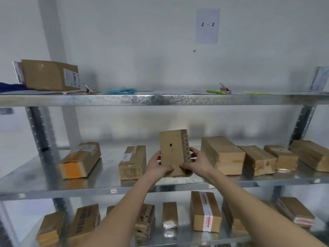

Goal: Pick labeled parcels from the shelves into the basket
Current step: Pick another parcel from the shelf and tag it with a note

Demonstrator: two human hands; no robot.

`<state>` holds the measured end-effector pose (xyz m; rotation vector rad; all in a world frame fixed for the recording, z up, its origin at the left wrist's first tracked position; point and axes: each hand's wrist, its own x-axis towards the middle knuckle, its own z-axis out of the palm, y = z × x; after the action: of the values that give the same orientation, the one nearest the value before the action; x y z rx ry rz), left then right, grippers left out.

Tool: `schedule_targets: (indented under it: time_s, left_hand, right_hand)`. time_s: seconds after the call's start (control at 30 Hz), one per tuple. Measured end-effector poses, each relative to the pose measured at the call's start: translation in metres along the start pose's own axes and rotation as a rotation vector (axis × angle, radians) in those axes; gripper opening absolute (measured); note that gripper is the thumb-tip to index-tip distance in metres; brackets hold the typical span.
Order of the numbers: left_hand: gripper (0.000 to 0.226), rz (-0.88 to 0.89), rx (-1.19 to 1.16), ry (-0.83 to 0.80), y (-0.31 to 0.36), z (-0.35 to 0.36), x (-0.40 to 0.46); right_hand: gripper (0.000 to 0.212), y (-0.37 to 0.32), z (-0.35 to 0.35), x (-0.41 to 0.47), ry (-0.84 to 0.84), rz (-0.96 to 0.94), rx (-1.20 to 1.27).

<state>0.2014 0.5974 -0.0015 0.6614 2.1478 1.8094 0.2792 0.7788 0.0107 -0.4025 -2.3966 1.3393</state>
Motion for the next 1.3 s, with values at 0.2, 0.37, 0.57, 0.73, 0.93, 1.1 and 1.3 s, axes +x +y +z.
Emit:
schedule_targets:
  time_s: [0.2,0.37,0.57,0.73,0.93,1.1,1.3]
  left_hand:
    - [0.066,-0.013,-0.100,0.051,0.007,-0.041,-0.054]
    - [0.076,0.017,-0.177,0.020,0.011,-0.072,-0.092]
    - [0.085,0.065,-0.223,0.053,0.011,-0.085,-0.131]
    - [0.075,0.022,-0.239,0.110,0.019,-0.093,-0.157]
    - [0.076,0.030,-0.185,0.004,0.031,-0.097,-0.186]
    - [0.098,0.064,-0.164,-0.042,0.032,-0.101,-0.209]
    - [0.080,0.076,-0.189,-0.025,0.038,-0.097,-0.247]
  right_hand:
    - [0.079,-0.041,0.035,-0.054,0.024,0.015,0.056]
    - [0.075,-0.067,0.058,-0.094,0.023,0.001,0.187]
    - [0.067,-0.092,0.073,-0.136,0.050,0.015,0.247]
    - [0.057,-0.102,0.075,-0.166,0.087,0.037,0.182]
    - [0.063,-0.113,0.061,-0.200,0.036,-0.027,0.132]
    - [0.092,-0.122,0.045,-0.227,-0.080,-0.097,0.055]
    - [0.085,-0.122,0.038,-0.257,-0.070,-0.134,0.010]
